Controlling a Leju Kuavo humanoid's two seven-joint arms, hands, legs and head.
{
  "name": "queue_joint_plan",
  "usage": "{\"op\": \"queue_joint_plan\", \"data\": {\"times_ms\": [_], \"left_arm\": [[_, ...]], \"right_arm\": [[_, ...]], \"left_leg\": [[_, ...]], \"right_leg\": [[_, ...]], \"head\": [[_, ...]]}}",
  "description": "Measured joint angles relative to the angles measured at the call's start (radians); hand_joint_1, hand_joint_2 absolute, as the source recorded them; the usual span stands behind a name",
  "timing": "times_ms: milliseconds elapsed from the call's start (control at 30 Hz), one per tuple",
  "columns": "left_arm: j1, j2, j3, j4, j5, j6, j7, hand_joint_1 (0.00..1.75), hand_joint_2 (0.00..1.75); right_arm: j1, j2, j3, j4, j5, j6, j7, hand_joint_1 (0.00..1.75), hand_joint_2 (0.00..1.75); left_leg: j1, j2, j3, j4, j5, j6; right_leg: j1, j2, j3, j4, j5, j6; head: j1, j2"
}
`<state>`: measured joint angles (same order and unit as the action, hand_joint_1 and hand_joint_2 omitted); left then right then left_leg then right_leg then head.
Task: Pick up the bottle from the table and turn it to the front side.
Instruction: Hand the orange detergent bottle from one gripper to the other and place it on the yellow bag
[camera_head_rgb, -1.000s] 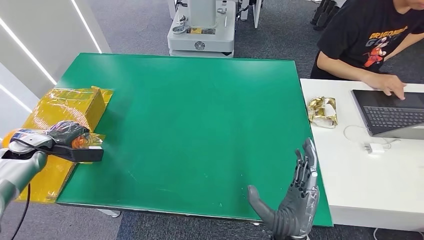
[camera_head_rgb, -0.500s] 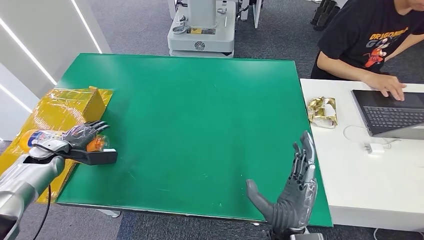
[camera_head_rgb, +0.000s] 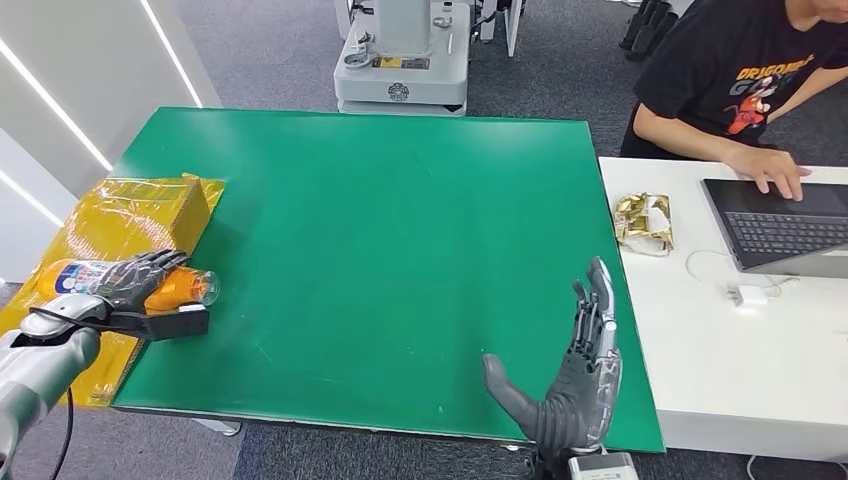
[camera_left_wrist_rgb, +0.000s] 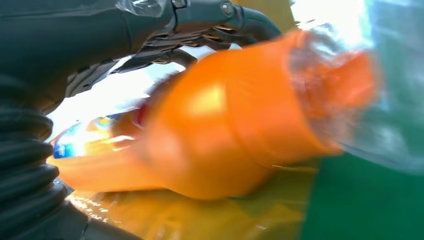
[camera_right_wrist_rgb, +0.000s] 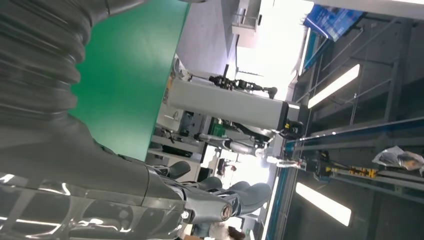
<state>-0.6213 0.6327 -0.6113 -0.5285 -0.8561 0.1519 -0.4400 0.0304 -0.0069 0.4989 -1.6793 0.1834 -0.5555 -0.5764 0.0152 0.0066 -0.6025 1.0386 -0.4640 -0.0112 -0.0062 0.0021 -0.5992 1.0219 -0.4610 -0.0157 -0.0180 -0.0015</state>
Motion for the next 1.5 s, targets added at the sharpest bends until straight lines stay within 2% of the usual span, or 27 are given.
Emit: {"op": "queue_joint_plan", "data": {"times_ms": [200,333,533,633,733,833,900,1000,1167,1300,1400,1500], "left_arm": [[0.063,0.049,0.063,-0.110,0.004,0.012,0.011,0.00,1.75],[0.107,0.102,0.114,-0.231,0.005,0.005,0.026,0.00,1.75],[0.205,0.154,0.255,-0.452,0.054,0.049,0.020,0.00,1.75],[0.234,0.150,0.339,-0.568,0.136,0.067,-0.035,0.00,1.75],[0.234,0.119,0.402,-0.655,0.285,0.023,-0.105,0.00,1.75],[0.231,0.083,0.433,-0.706,0.372,-0.022,-0.137,0.00,1.75],[0.223,0.042,0.446,-0.723,0.473,-0.075,-0.181,0.00,1.75],[0.214,-0.058,0.456,-0.740,0.657,-0.144,-0.245,0.00,1.75],[0.227,-0.256,0.444,-0.779,0.891,-0.198,-0.260,0.00,1.75],[0.268,-0.407,0.430,-0.819,1.064,-0.265,-0.260,0.00,1.75],[0.310,-0.513,0.416,-0.849,1.144,-0.275,-0.260,0.00,1.75],[0.348,-0.599,0.389,-0.878,1.179,-0.241,-0.260,0.00,1.75]], "right_arm": [[0.002,0.000,0.000,0.000,0.007,0.009,0.000,0.00,1.75],[0.011,0.000,0.000,-0.001,0.015,0.014,0.000,0.00,1.75],[0.031,0.000,-0.002,-0.007,0.022,0.027,-0.002,0.00,1.75],[0.038,0.000,-0.002,-0.009,0.014,0.029,-0.010,0.00,1.75],[0.040,0.000,-0.002,-0.010,-0.004,0.028,-0.024,0.00,1.75],[0.040,0.000,-0.002,-0.009,-0.014,0.028,-0.032,0.00,1.75],[0.039,0.000,-0.002,-0.005,-0.022,0.028,-0.040,0.00,1.75],[0.035,0.000,-0.002,0.006,-0.035,0.028,-0.055,0.00,1.75],[0.030,0.004,0.002,0.020,-0.040,0.027,-0.070,0.00,1.75],[0.028,0.011,0.007,0.021,-0.033,0.036,-0.067,0.00,1.75],[0.025,0.014,0.009,0.021,-0.025,0.046,-0.060,0.00,1.75],[0.024,0.015,0.009,0.014,-0.024,0.051,-0.059,0.00,1.75]], "left_leg": [[0.000,-0.001,0.000,0.000,0.000,0.000],[0.000,0.000,0.000,0.000,0.000,0.000],[0.000,-0.001,0.000,0.000,0.000,0.000],[0.000,-0.001,0.000,0.000,0.000,0.000],[0.000,-0.001,0.000,0.000,0.000,0.000],[-0.001,0.000,0.000,0.000,0.000,0.000],[-0.001,-0.001,0.000,0.001,0.000,0.000],[-0.001,-0.004,0.000,0.001,0.000,0.000],[-0.002,-0.004,0.000,0.001,0.000,0.000],[-0.003,-0.004,0.000,0.001,-0.001,0.001],[-0.003,-0.004,0.000,0.001,-0.001,0.002],[-0.003,-0.004,-0.001,0.001,-0.002,0.003]], "right_leg": [[0.000,-0.001,0.000,0.000,0.000,0.000],[0.000,0.000,0.000,0.000,0.000,0.000],[0.000,-0.001,0.000,-0.001,0.000,0.000],[0.000,-0.001,0.000,-0.001,0.000,0.000],[0.000,-0.001,0.000,-0.001,0.000,0.000],[0.000,-0.001,0.000,-0.001,0.001,-0.001],[0.000,-0.002,0.000,-0.002,0.001,-0.001],[0.000,-0.005,0.002,-0.002,0.001,0.000],[-0.001,-0.005,0.002,-0.002,0.001,0.000],[-0.002,-0.004,0.002,-0.003,0.001,0.001],[-0.002,-0.004,0.002,-0.003,0.001,0.001],[-0.002,-0.004,0.002,-0.003,0.001,0.002]], "head": [[0.000,0.000],[0.000,0.000],[0.000,0.000],[0.000,0.000],[0.000,0.000],[0.000,0.000],[0.000,0.000],[0.000,0.000],[0.000,0.000],[0.000,0.000],[0.000,0.000],[0.000,0.000]]}}
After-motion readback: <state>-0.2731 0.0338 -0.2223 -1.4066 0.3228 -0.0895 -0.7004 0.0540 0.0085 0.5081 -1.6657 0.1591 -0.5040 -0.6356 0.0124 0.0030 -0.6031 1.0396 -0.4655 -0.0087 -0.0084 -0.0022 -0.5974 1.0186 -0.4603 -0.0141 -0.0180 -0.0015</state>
